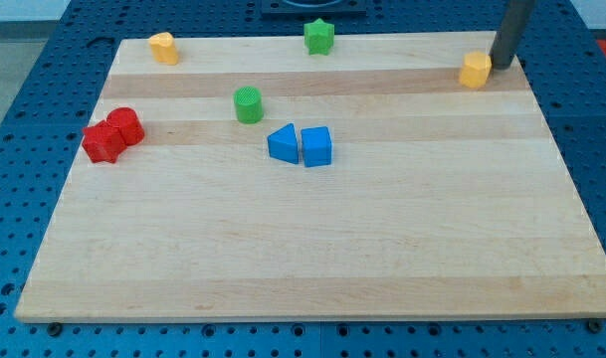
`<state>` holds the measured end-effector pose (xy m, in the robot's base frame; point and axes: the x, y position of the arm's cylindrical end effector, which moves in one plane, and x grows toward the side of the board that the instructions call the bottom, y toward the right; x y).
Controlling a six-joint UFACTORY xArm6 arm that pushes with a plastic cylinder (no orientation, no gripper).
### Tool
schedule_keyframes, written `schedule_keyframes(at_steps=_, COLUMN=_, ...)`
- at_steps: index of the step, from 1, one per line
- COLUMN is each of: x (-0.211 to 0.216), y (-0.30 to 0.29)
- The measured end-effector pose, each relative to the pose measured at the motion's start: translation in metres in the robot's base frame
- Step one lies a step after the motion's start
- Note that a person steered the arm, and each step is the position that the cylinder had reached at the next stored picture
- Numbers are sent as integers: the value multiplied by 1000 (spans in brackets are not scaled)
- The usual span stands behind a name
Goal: Move the yellow hexagon towards the top right
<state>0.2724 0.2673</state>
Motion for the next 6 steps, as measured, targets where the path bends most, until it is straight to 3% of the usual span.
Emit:
schedule_keyframes(at_steps=2, x=48, y=4)
schedule_keyframes(at_steps=3, x=54, y=-27)
schedule_keyframes(at_steps=4, x=51, y=-51)
schedule_keyframes(at_steps=6, x=-1, y=-45)
